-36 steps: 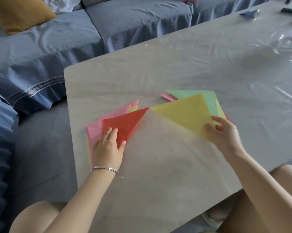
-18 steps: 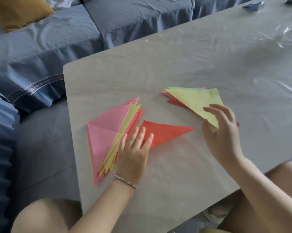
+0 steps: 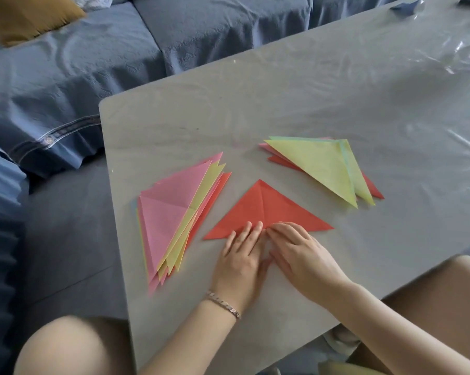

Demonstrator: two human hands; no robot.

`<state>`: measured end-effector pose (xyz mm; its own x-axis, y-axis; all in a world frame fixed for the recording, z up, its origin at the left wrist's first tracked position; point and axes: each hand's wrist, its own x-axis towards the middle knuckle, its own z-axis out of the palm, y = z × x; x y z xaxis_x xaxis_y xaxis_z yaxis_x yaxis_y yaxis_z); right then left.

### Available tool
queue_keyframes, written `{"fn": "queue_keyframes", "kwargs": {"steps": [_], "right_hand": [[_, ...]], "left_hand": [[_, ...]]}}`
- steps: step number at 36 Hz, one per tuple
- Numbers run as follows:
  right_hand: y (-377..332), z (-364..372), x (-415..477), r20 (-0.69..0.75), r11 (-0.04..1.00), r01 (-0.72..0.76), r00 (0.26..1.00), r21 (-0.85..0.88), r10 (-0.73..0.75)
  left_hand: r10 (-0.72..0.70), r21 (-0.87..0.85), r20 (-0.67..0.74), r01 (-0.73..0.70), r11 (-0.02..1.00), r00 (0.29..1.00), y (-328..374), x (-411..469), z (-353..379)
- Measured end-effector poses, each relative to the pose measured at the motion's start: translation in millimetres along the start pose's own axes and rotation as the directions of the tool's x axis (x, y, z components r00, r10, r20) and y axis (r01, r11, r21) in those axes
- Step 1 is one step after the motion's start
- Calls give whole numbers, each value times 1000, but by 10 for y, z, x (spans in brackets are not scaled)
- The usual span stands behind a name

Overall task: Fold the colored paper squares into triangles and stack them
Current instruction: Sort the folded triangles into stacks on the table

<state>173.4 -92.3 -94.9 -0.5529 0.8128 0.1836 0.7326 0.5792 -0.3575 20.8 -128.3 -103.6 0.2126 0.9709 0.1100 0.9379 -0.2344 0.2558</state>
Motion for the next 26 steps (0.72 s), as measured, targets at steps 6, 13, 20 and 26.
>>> {"fn": "queue_keyframes", "kwargs": {"steps": [6, 13, 20, 26], "right_hand": [[-39, 43, 30, -114, 999, -22, 993, -50, 17], [117, -41, -93, -206, 989, -63, 978, -135, 34], [338, -195, -268, -227, 975, -147, 968, -168, 107], [475, -284, -375, -241, 963, -214, 955, -165, 171]], "left_hand": [[-63, 16, -132, 65, 998, 989, 44, -5, -8], [-125, 52, -150, 134, 990, 981, -63, -81, -65], [-233, 67, -120, 242, 968, 965, -151, -167, -199], [-282, 87, -175, 300, 950, 943, -192, -223, -245]]}}
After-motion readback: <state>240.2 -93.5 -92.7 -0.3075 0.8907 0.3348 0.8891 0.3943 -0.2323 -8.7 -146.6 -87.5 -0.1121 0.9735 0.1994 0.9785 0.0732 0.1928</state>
